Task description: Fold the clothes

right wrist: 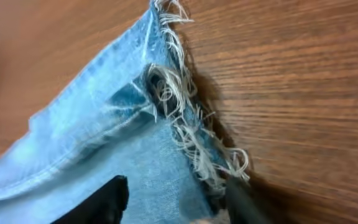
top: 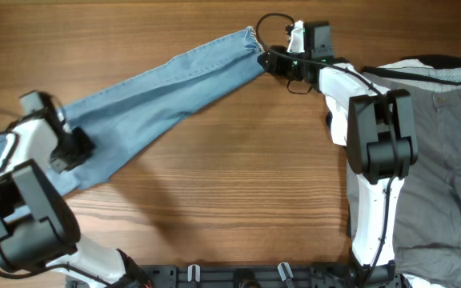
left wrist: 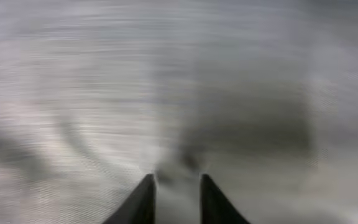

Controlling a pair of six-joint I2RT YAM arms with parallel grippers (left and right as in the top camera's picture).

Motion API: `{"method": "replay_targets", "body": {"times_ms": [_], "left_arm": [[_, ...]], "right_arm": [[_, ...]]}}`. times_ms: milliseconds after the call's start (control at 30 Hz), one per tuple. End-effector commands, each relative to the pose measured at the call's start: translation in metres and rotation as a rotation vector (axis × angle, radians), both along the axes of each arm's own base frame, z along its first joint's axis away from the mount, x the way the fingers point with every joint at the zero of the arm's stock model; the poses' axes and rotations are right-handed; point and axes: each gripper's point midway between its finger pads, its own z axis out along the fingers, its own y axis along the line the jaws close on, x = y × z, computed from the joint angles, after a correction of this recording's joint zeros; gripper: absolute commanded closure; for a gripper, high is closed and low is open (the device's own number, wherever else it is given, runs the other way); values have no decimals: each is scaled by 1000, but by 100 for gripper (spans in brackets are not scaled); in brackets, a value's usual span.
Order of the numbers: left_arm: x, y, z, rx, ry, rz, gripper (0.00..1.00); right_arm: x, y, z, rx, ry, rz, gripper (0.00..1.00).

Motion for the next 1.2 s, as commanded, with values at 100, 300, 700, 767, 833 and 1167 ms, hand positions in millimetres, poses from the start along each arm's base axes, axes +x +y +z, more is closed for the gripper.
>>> {"method": "replay_targets", "body": {"times_ms": [100, 300, 700, 767, 833, 1167], "left_arm": [[36, -61, 39, 18, -120, -280, 55], [36, -94, 38, -35, -111, -337, 59], [29, -103, 37, -66, -86, -351, 60], [29, -103, 37, -70, -87, -352, 60], [29, -104, 37, -73, -88, -352, 60], [29, -107, 37, -91, -92, -354, 62]], "right_arm": [[-1, -11, -27, -146, -33, 36, 44], [-8, -8, -56, -188, -25, 98, 59], [-9, -3, -65, -253, -60, 145, 6], [-9, 0, -64, -250, -65, 151, 17], [-11, 4, -67, -254, -62, 159, 23], [-39, -9, -64, -267, 81, 164, 96]]}}
